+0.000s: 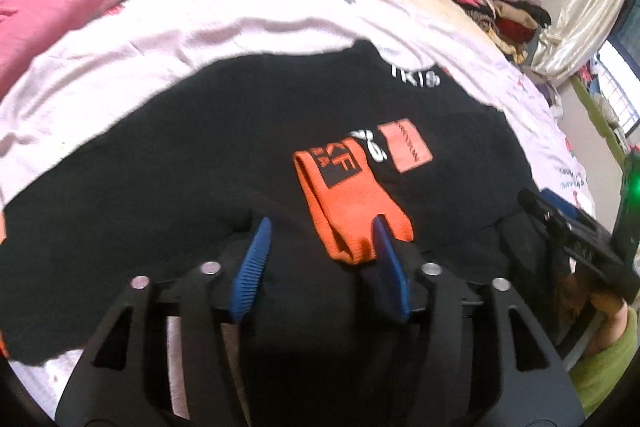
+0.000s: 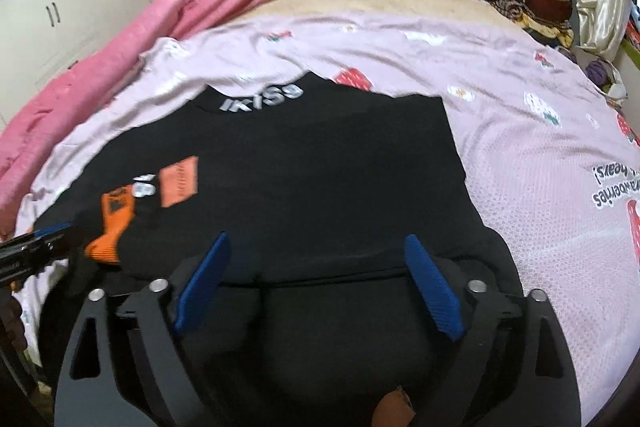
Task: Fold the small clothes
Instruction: 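Move the left gripper to the orange cuff of the other sleeve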
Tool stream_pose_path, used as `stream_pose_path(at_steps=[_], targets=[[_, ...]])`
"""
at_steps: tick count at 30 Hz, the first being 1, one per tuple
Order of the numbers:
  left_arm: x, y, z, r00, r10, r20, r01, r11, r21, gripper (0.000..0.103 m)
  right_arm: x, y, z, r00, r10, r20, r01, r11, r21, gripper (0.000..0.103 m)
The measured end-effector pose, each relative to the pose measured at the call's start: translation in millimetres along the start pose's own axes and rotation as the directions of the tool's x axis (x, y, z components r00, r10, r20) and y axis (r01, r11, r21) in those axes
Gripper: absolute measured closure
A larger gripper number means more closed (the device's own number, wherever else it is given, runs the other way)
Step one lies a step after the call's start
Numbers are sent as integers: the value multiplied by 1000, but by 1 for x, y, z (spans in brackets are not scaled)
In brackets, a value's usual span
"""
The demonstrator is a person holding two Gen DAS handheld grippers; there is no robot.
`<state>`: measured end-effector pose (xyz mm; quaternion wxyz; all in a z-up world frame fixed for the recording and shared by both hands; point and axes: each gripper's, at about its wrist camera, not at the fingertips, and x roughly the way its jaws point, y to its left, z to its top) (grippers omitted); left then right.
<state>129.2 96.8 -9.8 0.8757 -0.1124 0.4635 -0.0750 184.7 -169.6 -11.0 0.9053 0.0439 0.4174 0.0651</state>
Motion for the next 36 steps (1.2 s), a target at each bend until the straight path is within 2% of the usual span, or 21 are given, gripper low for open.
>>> stream_pose_path(at_steps=[1, 2, 3, 5, 10, 16, 27, 36], targets=[[-5, 0, 1, 1000, 14, 14, -14, 1000, -1, 37, -4, 4, 0, 1000, 6, 7, -6, 1000, -5, 9], [-10, 0, 2, 999, 25, 28, -25, 1000, 0, 33, -8, 7, 0, 1000, 13, 14, -13, 1000, -11, 9], [-16, 0, 2, 998, 31, 46, -31, 1000, -1, 33, -12, 9, 0, 1000, 15, 20, -15, 1000, -17, 8], [-24, 3, 0, 997, 39, 63, -39, 999, -9, 22, -21, 14, 0, 999, 15, 40, -14, 1000, -22, 7], [-41, 15, -5, 993, 67, 98, -63, 997, -49, 11, -40, 23, 0, 996, 43, 80, -41, 999, -34, 5], [-65, 39, -11, 980, 141, 137, -127, 986, -108, 10, -53, 44, -1, 993, 70, 99, -63, 995, -73, 5], [-106, 85, -36, 965, 202, 167, -162, 960, -228, 10, -67, 113, 1, 979, 165, 120, -139, 970, -200, 5], [-129, 114, -57, 955, 245, 167, -188, 936, -297, 10, -70, 160, -2, 967, 233, 100, -198, 940, -279, 5]])
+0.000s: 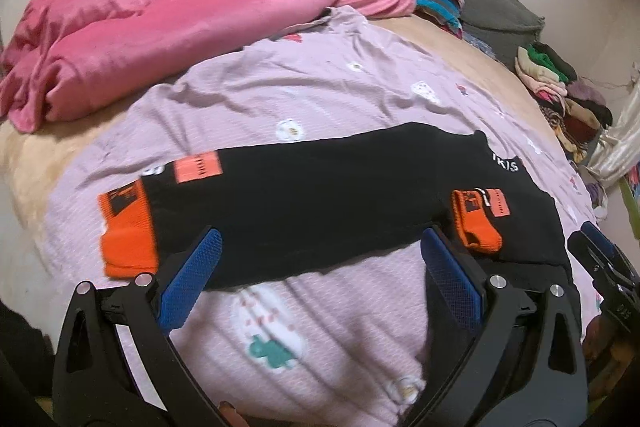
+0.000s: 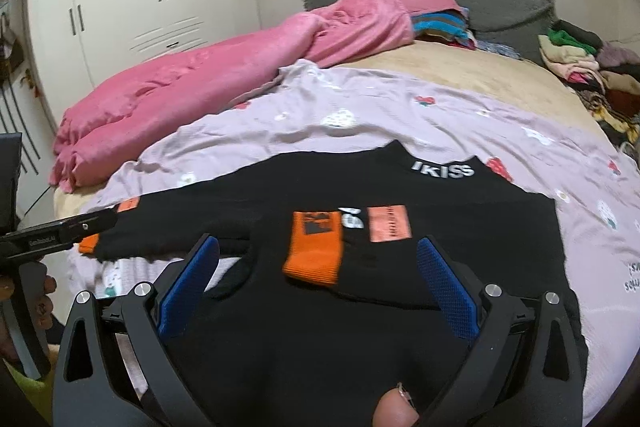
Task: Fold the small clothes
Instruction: 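Move the left gripper to the orange cuff of the other sleeve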
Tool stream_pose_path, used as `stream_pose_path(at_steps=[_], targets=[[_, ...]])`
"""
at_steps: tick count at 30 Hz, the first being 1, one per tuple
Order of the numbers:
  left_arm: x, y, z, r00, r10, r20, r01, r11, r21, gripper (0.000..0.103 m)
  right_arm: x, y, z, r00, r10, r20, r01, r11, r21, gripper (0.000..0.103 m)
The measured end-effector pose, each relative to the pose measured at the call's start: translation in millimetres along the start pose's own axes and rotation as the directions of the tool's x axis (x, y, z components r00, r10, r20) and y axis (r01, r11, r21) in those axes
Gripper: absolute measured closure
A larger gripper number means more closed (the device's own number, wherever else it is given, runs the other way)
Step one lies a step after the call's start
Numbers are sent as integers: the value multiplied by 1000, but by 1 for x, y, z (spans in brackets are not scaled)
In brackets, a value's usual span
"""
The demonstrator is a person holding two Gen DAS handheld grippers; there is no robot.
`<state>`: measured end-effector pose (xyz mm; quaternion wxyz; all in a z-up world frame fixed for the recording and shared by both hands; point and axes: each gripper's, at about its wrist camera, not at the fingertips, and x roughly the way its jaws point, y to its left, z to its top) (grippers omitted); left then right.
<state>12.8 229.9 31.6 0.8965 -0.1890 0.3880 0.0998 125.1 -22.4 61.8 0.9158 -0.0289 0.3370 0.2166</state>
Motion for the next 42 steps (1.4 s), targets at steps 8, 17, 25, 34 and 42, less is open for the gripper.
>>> stream_pose_path(at_steps=[8, 17, 25, 34, 42], targets=[[-10, 32, -13, 999, 38, -6, -38, 997, -67, 10, 8, 35, 4, 999, 50, -11, -51, 997, -57, 5], [-19, 73, -27, 998, 58, -24, -62, 983, -172, 10, 12, 69, 5, 995, 100, -20, -102, 988, -120, 5], [-26, 103, -35, 997, 69, -34, -75, 965, -249, 10, 16, 97, 5, 989, 146, -33, -150, 974, -170, 5], [-10, 130, -40, 997, 9, -74, -36, 928, -371, 10, 26, 130, 0, 979, 194, -68, -204, 952, -229, 5], [19, 147, -30, 997, -12, -79, -26, 887, -461, 37, 36, 132, -12, 973, 209, -103, -226, 951, -210, 5]])
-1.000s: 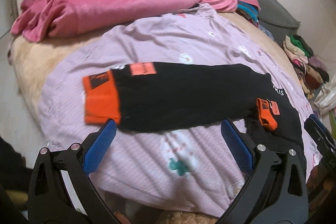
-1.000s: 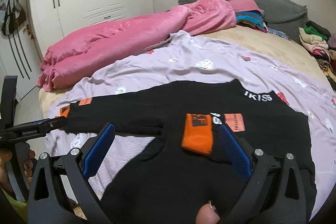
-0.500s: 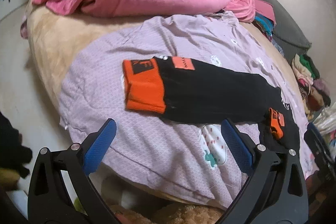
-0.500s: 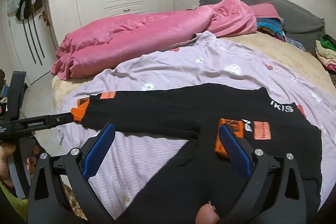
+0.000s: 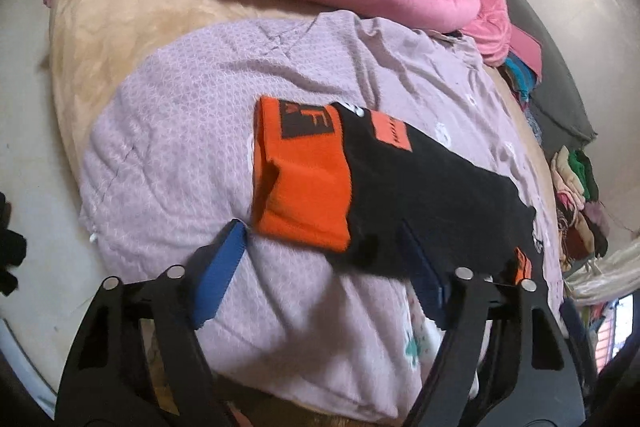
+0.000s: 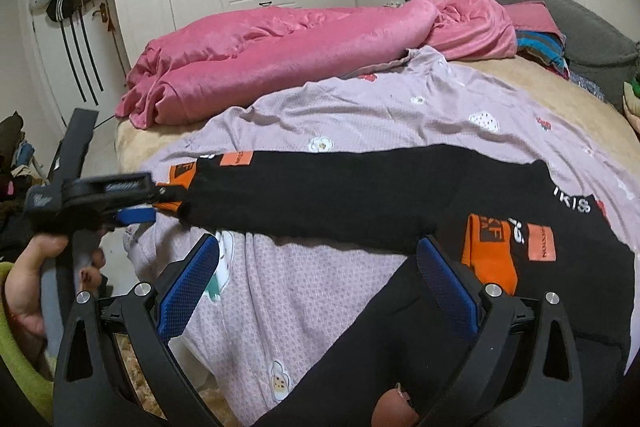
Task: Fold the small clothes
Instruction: 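Move the left gripper to the orange cuff of the other sleeve, then grasp the other orange cuff with the left gripper and lift it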
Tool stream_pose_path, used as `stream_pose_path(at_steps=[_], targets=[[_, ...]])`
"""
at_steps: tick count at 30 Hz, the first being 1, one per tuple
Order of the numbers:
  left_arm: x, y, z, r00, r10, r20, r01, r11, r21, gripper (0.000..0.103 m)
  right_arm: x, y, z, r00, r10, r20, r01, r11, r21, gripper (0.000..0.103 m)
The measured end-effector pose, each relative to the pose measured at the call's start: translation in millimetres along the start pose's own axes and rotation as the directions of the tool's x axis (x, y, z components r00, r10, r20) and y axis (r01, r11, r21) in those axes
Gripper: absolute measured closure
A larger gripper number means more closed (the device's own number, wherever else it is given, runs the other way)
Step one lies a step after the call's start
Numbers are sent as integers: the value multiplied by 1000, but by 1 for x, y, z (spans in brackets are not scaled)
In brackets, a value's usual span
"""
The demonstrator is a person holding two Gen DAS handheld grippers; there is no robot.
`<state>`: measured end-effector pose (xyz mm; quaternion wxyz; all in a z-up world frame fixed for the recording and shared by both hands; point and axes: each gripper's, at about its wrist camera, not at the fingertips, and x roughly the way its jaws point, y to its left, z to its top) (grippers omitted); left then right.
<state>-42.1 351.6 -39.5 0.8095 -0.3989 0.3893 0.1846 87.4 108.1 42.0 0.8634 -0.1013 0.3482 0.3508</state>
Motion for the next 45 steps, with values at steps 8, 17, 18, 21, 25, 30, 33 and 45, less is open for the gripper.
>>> stream_pose_path(at_steps=[8, 17, 18, 21, 25, 30, 33, 45], targets=[[-6, -10, 16, 997, 16, 77, -20, 999, 42, 93, -6, -23, -9, 1000, -18, 0, 18, 997, 70, 5], [-62, -62, 16, 976, -97, 196, 65, 985, 163, 94, -34, -60, -16, 997, -62, 47, 53, 984, 168, 5], [-67, -68, 16, 973, -107, 206, 70, 982, 176, 94, -37, -64, -17, 996, -68, 53, 58, 983, 176, 5], [-76, -88, 16, 966, -129, 225, 81, 975, 209, 94, -49, -77, -20, 992, -106, 70, 91, 977, 191, 5], [-83, -116, 18, 958, -166, 232, 105, 962, 252, 95, -68, -100, -25, 984, -153, 95, 127, 963, 239, 5], [-88, -153, 20, 949, -202, 244, 122, 943, 308, 95, -87, -126, -31, 972, -203, 118, 161, 941, 299, 5], [-90, -169, 19, 946, -224, 237, 136, 932, 336, 95, -97, -139, -36, 963, -237, 131, 184, 927, 326, 5], [-84, -239, 3, 940, -276, 201, 161, 877, 454, 95, -131, -181, -55, 938, -305, 163, 214, 882, 419, 5]])
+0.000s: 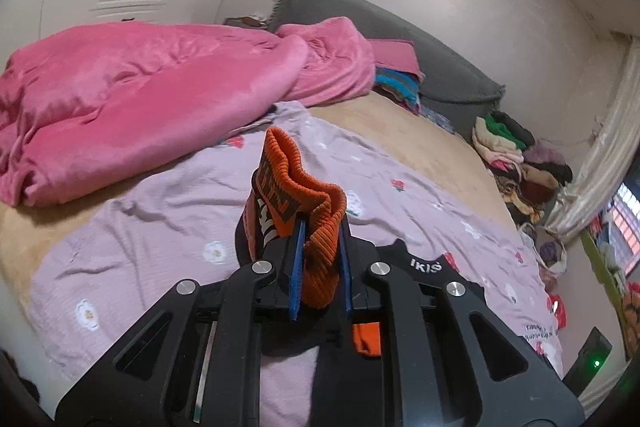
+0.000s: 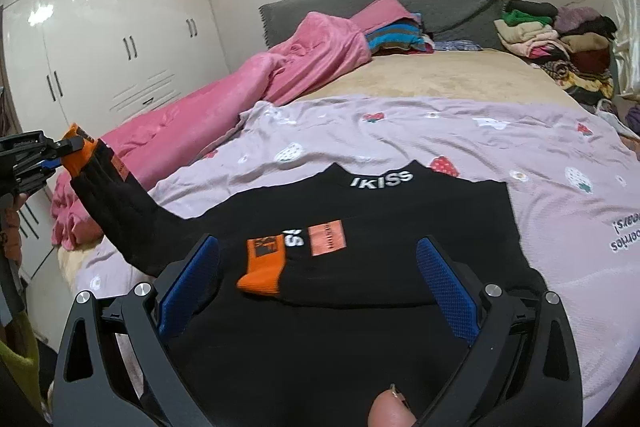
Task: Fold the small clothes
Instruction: 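Grasp the other orange cuff with the left gripper and lift it, then carry the cuff across the sweater body toward the right gripper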
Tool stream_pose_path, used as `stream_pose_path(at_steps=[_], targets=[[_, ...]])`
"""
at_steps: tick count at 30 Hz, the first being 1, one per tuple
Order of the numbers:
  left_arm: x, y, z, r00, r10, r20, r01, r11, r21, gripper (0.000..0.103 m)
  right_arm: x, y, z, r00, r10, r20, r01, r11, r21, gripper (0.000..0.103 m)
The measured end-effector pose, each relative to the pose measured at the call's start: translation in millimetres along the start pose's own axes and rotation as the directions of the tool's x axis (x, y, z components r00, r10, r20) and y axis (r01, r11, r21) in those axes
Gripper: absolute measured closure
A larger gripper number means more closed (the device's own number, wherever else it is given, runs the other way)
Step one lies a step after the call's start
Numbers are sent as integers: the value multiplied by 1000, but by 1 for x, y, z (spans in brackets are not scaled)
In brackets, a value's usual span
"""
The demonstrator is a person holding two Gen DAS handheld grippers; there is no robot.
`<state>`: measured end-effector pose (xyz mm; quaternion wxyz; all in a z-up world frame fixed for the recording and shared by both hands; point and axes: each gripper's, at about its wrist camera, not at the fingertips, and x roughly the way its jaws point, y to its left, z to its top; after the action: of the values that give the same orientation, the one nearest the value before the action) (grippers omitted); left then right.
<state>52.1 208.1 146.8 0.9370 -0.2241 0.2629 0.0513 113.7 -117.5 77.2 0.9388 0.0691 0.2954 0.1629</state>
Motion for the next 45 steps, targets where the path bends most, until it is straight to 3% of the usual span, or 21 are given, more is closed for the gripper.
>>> stream_pose_path(at_steps=[11, 22, 36, 45], targets=[[36, -72, -12, 994, -86, -64, 93, 989, 111, 96, -16, -53, -2, 997, -65, 31, 62, 993, 99, 5], [80, -150, -53, 973, -159, -170, 194, 956, 219, 96, -35, -111, -11, 987, -156, 43, 145, 969, 198, 5], [126, -208, -127, 923, -199, -330, 307, 898, 316, 96, -53, -163, -25, 964, -264, 39, 242, 927, 285, 5], [152, -221, -170, 875, -201, -441, 374, 858, 352, 95, -54, -179, -32, 952, -306, 19, 285, 907, 309, 5]])
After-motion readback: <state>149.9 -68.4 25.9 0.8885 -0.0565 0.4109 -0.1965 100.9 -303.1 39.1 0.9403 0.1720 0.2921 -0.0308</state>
